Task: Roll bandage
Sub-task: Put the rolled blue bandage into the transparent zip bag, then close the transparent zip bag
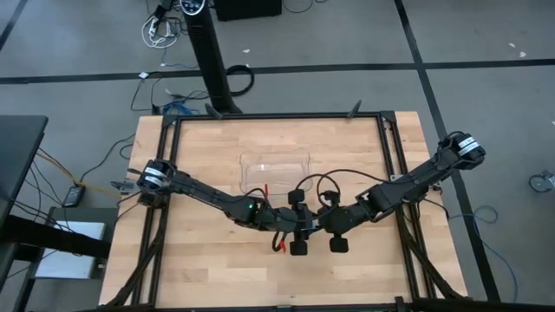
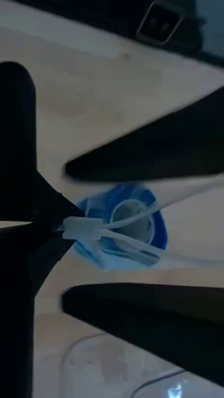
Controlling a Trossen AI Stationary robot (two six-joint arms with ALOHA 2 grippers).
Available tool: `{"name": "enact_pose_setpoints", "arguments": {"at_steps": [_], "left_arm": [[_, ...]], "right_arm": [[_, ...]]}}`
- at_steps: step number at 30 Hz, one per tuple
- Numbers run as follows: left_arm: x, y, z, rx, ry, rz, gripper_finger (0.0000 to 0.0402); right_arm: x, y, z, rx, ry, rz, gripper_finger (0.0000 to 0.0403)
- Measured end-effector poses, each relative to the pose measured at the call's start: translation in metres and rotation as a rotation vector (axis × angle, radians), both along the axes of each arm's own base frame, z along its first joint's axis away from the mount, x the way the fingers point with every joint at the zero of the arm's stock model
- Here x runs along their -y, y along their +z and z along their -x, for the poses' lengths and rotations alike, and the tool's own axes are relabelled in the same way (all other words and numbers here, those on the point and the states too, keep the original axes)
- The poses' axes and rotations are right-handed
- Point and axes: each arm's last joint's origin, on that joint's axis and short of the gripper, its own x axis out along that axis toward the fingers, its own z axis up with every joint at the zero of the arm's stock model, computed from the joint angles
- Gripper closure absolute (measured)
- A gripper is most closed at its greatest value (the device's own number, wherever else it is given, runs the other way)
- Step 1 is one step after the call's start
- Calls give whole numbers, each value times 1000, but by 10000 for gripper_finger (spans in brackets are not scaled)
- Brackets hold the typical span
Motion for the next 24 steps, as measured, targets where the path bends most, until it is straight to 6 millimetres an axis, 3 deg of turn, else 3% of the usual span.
{"name": "enact_pose_setpoints", "arguments": {"at_steps": [11,24], "left_arm": [[-2,-3,1,-41,-1,-28,280],[-3,-5,2,-63,-9,-25,285]], "right_arm": [[-1,1,-1,10,15,-7,403],[-1,1,-1,20,26,6,403]]}}
